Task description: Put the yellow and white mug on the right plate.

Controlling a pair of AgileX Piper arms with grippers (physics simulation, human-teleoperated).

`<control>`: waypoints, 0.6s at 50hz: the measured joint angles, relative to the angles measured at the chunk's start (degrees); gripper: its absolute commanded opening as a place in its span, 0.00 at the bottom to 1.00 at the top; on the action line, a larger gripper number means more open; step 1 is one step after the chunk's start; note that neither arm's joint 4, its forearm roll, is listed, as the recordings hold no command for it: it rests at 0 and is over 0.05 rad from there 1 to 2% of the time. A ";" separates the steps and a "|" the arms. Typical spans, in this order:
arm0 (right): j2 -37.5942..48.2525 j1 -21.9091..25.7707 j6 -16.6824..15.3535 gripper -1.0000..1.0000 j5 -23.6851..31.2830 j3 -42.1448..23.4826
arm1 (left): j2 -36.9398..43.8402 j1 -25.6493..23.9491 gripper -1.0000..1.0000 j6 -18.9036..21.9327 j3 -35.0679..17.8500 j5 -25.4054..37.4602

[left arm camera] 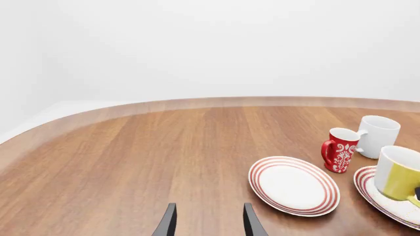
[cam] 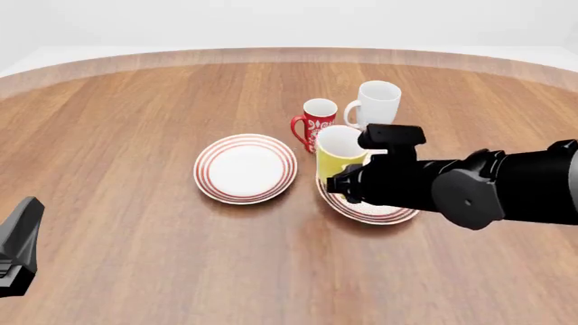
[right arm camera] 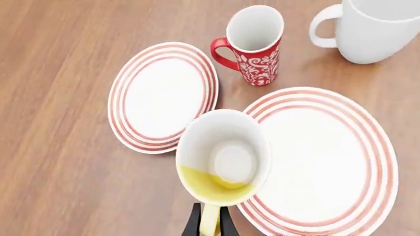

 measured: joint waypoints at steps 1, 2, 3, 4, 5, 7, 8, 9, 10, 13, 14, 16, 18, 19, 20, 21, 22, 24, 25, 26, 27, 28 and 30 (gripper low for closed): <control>-0.06 -0.27 -0.16 0.00 -0.02 0.09 | 0.00 0.00 1.00 0.00 0.00 0.00; -0.10 -0.51 -0.31 0.00 -0.07 0.19 | 0.00 0.00 1.00 0.00 0.00 0.00; -0.13 -0.74 -0.46 0.00 -0.13 0.29 | 0.00 0.00 1.00 0.00 0.00 0.00; -0.14 -0.96 -0.59 0.00 -0.21 0.38 | 0.00 0.00 1.00 0.00 0.00 0.00; -0.14 -1.16 -0.72 0.00 -0.27 0.47 | 0.00 0.00 1.00 0.00 0.00 0.00; -0.13 -1.55 -0.97 0.00 -0.43 0.62 | 0.00 0.00 1.00 0.00 0.00 0.00; -0.12 -1.72 -1.08 0.00 -0.50 0.68 | 0.00 0.00 1.00 0.00 0.00 0.00; -0.10 -1.88 -1.18 0.00 -0.57 0.74 | 0.00 0.00 1.00 0.00 0.00 0.00; -0.09 -2.03 -1.29 0.00 -0.62 0.80 | 0.00 0.00 1.00 0.00 0.00 0.00; -0.10 -2.49 -1.65 0.00 -0.66 0.90 | 0.00 0.00 1.00 0.00 0.00 0.00; -0.08 -2.64 -1.76 0.00 -0.75 0.97 | 0.00 0.00 1.00 0.00 0.00 0.00; 0.06 -2.95 -1.99 0.00 -0.99 1.13 | 0.00 0.00 1.00 0.00 0.00 0.00; 0.21 -3.22 -2.18 0.00 -1.21 1.27 | 0.00 0.00 1.00 0.00 0.00 0.00; 0.27 -3.37 -2.30 0.00 -1.30 1.32 | 0.00 0.00 1.00 0.00 0.00 0.00; 0.33 -3.52 -2.43 0.00 -1.38 1.36 | 0.00 0.00 1.00 0.00 0.00 0.00; 0.38 -3.68 -2.57 0.00 -1.46 1.39 | 0.00 0.00 1.00 0.00 0.00 0.00; 0.41 -3.85 -2.73 0.00 -1.51 1.41 | 0.00 0.00 1.00 0.00 0.00 0.00; 0.37 -4.25 -3.05 0.00 -1.49 1.41 | 0.00 0.00 1.00 0.00 0.00 0.00; 0.30 -4.47 -3.22 0.00 -1.46 1.41 | 0.00 0.00 1.00 0.00 0.00 0.00; 0.26 -4.69 -3.38 0.00 -1.48 1.42 | 0.00 0.00 1.00 0.00 0.00 0.00; 0.21 -4.92 -3.55 0.00 -1.52 1.46 | 0.00 0.00 1.00 0.00 0.00 0.00; 0.18 -5.16 -3.72 0.00 -1.57 1.50 | 0.00 0.00 1.00 0.00 0.00 0.00; 0.10 -5.61 -4.04 0.00 -1.66 1.59 | 0.00 0.00 1.00 0.00 0.00 0.00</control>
